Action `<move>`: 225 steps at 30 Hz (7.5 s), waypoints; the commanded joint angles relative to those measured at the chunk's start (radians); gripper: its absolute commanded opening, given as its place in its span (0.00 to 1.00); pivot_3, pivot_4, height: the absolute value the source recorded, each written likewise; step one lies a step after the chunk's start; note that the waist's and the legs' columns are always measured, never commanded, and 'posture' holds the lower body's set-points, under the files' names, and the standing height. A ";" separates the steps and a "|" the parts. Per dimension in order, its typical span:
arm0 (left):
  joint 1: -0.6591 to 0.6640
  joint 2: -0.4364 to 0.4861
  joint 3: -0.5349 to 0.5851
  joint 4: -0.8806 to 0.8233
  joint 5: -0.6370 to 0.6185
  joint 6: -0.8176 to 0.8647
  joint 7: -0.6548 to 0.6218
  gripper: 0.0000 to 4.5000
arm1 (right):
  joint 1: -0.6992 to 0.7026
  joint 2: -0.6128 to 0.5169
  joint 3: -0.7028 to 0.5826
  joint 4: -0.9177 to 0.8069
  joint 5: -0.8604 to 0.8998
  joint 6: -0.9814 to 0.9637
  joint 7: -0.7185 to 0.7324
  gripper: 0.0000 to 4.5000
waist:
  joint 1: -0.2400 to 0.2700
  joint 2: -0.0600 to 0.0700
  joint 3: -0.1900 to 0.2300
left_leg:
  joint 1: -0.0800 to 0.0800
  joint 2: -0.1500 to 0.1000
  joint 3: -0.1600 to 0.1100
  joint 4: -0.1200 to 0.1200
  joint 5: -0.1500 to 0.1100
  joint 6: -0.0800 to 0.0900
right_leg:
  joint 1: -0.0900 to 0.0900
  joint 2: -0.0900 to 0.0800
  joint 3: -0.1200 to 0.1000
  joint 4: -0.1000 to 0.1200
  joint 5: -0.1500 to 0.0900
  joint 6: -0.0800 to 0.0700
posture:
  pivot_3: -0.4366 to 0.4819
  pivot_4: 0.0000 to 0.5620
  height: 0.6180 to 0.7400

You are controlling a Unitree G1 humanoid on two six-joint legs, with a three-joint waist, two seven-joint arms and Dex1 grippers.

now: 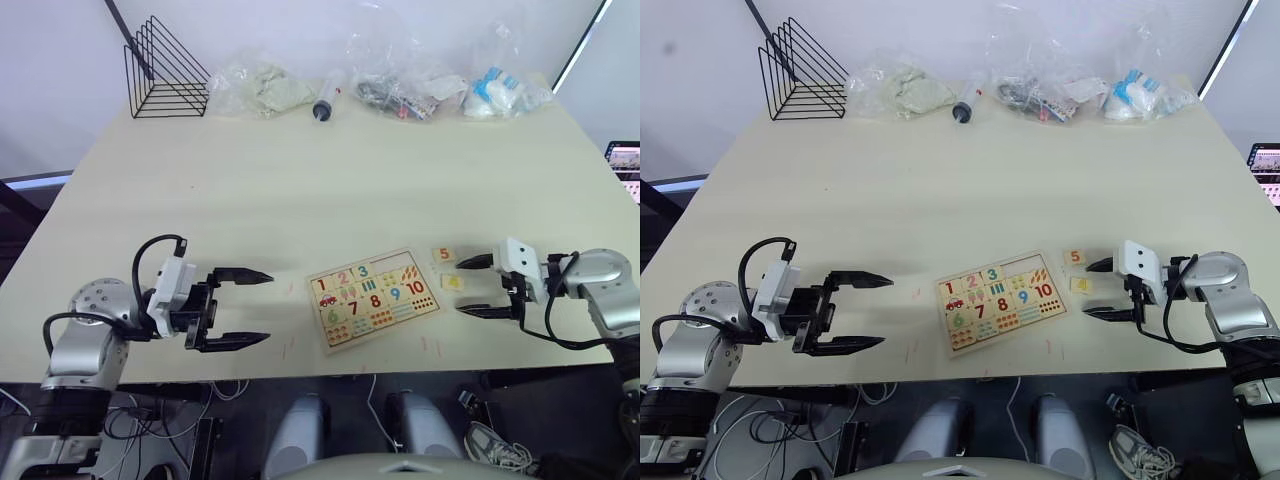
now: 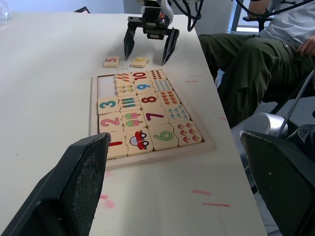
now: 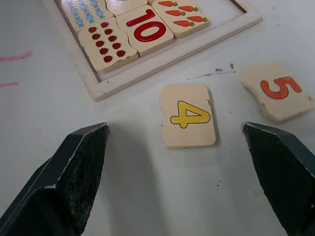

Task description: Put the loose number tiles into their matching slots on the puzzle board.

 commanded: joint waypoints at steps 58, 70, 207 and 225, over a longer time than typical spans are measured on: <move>0.274 -0.106 0.137 -0.235 -0.023 0.013 0.222 1.00 | -0.622 0.157 0.501 -0.252 -0.330 0.473 0.062 0.21 | -0.003 0.001 0.001 | -0.005 -0.001 -0.009 -0.001 0.000 0.000 | -0.005 -0.002 -0.004 -0.001 0.000 0.000 | 0.48 0.27 1.00; 0.259 -0.102 0.130 -0.289 -0.029 0.057 0.232 1.00 | -0.640 0.185 0.551 -0.219 -0.415 0.475 0.081 0.21 | -0.001 0.000 0.001 | -0.016 -0.001 -0.010 0.000 0.000 -0.001 | -0.015 -0.003 -0.005 -0.001 0.001 0.000 | 0.48 0.27 1.00; 0.255 -0.173 0.165 0.018 0.081 -0.109 0.347 1.00 | 0.261 0.244 -0.291 -0.409 0.210 0.132 -0.424 0.69 | -0.007 -0.002 -0.001 | -0.013 -0.001 -0.007 0.002 0.000 0.000 | -0.013 -0.001 -0.001 0.001 0.001 0.000 | 0.48 0.27 1.00; 0.387 -0.182 0.261 -0.026 0.045 -0.095 0.413 1.00 | 0.620 0.187 -0.588 -0.310 0.342 -0.062 -0.324 1.00 | 0.001 -0.002 -0.003 | -0.001 0.002 0.000 0.000 0.000 0.000 | -0.001 -0.001 -0.001 0.000 0.000 -0.001 | 0.48 0.27 1.00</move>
